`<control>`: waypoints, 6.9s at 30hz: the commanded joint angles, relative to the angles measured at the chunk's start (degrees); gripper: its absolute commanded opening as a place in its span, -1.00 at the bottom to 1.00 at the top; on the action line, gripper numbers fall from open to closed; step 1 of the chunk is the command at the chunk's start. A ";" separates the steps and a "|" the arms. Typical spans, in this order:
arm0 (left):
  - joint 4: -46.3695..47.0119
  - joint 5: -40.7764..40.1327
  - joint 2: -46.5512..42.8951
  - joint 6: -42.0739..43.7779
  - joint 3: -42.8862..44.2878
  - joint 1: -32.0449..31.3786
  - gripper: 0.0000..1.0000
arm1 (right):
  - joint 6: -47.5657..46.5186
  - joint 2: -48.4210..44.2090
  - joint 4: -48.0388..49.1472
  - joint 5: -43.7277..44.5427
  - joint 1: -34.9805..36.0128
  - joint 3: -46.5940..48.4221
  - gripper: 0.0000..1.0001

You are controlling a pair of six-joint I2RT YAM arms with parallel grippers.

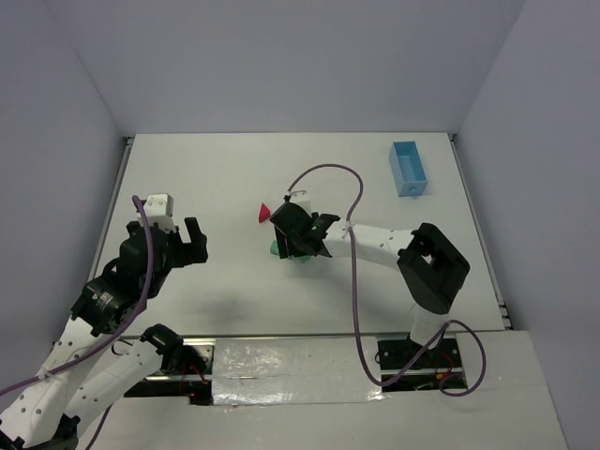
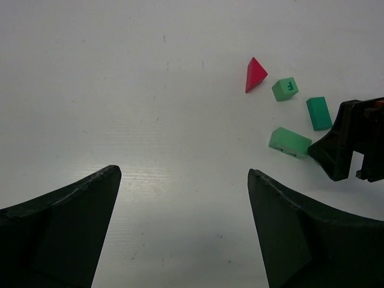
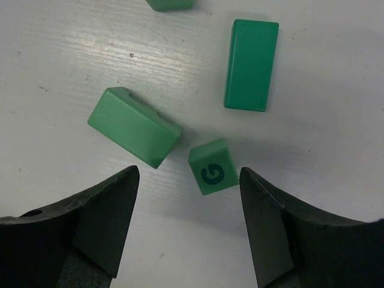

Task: Build the wood block tower

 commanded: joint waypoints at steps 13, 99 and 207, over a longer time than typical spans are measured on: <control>1.78 0.22 -0.03 0.47 -0.47 -0.26 0.99 | -8.53 3.82 4.00 -3.65 -3.12 -1.95 0.17; 1.78 0.48 0.41 0.64 -0.47 -0.43 0.99 | -10.91 28.17 -10.93 -5.94 -8.04 39.27 -0.03; 1.96 0.75 2.43 0.91 -0.47 -0.43 0.99 | -17.59 6.90 -0.91 -11.48 -29.05 7.89 -0.11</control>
